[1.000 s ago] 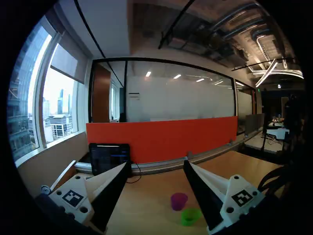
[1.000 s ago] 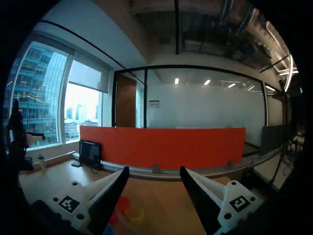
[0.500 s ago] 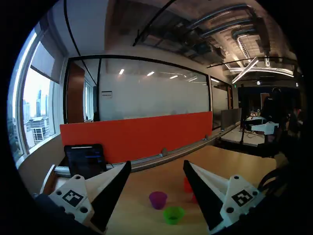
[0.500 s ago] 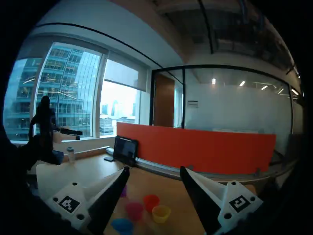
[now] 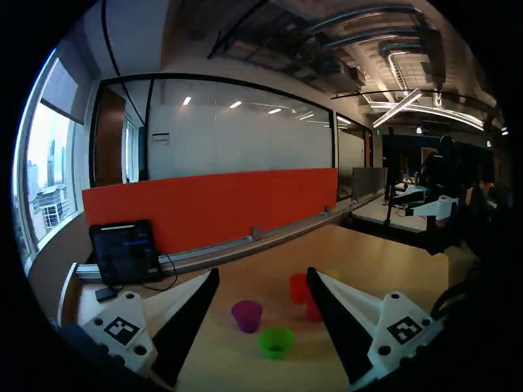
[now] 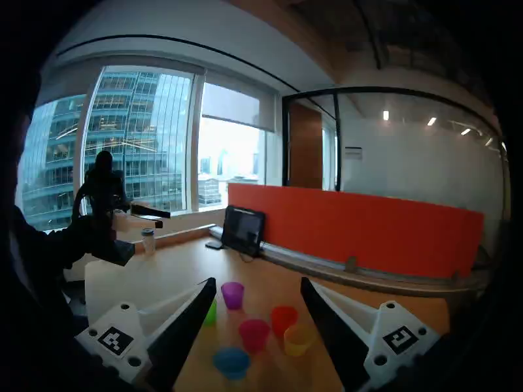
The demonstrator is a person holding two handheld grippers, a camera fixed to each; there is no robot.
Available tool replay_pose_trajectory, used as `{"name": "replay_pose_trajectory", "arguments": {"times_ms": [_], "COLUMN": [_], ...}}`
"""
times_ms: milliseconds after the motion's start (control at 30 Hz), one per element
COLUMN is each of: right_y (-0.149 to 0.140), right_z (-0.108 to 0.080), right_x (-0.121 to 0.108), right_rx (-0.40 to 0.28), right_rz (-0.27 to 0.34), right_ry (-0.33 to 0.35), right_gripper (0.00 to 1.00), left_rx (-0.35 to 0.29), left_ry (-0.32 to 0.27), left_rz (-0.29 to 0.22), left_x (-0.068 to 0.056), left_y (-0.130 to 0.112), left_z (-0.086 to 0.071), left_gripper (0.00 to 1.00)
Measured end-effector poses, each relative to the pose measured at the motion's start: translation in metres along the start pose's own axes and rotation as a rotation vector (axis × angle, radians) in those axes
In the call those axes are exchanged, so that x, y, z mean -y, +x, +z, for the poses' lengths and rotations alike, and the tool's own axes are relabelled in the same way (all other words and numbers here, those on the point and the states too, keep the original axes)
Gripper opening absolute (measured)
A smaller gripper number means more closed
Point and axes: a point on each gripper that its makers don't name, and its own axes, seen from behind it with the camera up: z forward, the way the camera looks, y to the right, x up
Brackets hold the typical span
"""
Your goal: Pour water
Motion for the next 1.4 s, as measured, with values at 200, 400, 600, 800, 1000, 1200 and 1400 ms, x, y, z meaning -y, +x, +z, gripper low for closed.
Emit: {"name": "replay_pose_trajectory", "arguments": {"times_ms": [200,400,600,800,1000,1200,1400], "right_y": [-0.027,-0.050,-0.062,-0.084,-0.115,-0.142,-0.167], "right_z": [0.003,0.006,0.008,0.011,0.014,0.018,0.026], "right_x": [0.004,0.009,0.013,0.017,0.019,0.023,0.021], "right_rx": [0.064,0.121,0.157,0.200,0.261,0.313,0.354], "right_rz": [-0.009,-0.013,-0.019,-0.032,-0.047,-0.050,-0.061], "right_ry": [0.025,0.050,0.074,0.095,0.106,0.129,0.127], "right_gripper": [1.00,1.00,1.00,1.00,1.00,1.00,1.00], "left_rx": [0.061,0.109,0.145,0.182,0.241,0.293,0.339], "left_ry": [-0.016,-0.032,-0.054,-0.075,-0.096,-0.124,-0.144], "left_rz": [0.001,0.015,0.030,0.030,0.029,0.027,0.027], "left_x": [0.002,0.001,-0.001,-0.004,-0.011,-0.018,-0.020], "left_y": [-0.028,-0.050,-0.065,-0.085,-0.114,-0.141,-0.165], "left_z": [0.009,0.018,0.024,0.030,0.037,0.044,0.050], "left_gripper": [0.99,0.99,0.99,0.99,0.99,0.99,0.99]}}
